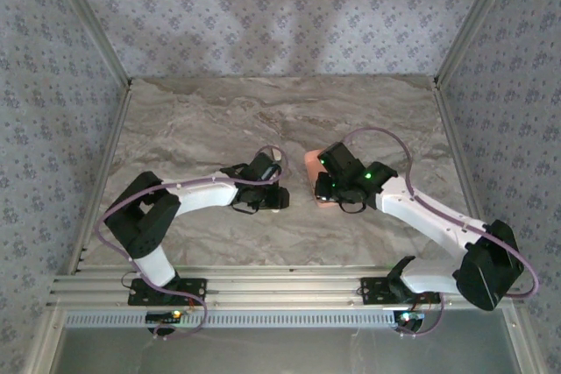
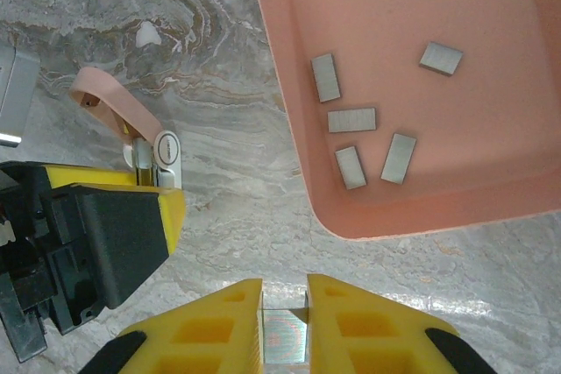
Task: Load the staples into the stapler
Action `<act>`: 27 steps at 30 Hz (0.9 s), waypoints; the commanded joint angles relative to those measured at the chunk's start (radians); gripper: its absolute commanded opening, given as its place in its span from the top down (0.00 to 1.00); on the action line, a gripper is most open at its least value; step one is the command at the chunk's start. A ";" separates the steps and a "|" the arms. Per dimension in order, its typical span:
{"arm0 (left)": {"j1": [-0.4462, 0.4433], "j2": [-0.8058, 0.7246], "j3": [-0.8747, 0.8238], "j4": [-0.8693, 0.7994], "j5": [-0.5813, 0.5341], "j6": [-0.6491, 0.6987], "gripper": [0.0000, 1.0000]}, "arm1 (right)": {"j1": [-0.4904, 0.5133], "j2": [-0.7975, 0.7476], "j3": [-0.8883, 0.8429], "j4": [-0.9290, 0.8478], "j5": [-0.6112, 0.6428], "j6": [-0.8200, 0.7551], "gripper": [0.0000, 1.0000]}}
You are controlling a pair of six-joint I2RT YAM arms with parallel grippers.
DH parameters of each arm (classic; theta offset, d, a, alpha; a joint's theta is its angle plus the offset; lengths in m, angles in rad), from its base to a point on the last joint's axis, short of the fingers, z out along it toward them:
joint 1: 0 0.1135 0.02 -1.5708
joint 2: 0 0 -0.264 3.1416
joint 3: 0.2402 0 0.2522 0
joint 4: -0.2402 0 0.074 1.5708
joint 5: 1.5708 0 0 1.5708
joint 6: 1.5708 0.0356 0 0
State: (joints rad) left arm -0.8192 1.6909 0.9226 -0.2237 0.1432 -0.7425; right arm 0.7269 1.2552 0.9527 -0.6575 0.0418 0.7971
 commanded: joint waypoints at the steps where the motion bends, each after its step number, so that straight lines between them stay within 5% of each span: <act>1: -0.005 -0.033 -0.020 0.019 0.017 0.001 0.45 | 0.013 0.017 0.027 -0.006 0.025 0.014 0.82; 7: 0.010 -0.140 -0.081 0.054 0.006 -0.009 0.41 | 0.059 0.081 0.068 0.000 0.041 0.011 0.82; 18: 0.163 -0.563 -0.362 0.094 -0.126 0.018 0.26 | 0.245 0.237 0.100 0.166 0.220 -0.003 0.83; 27: 0.280 -0.655 -0.476 0.186 -0.073 0.016 0.17 | 0.355 0.341 0.151 0.255 0.358 0.028 0.83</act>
State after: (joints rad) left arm -0.5510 1.0615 0.4664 -0.1055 0.0551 -0.7376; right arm 1.0668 1.5703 1.0595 -0.4377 0.3084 0.8009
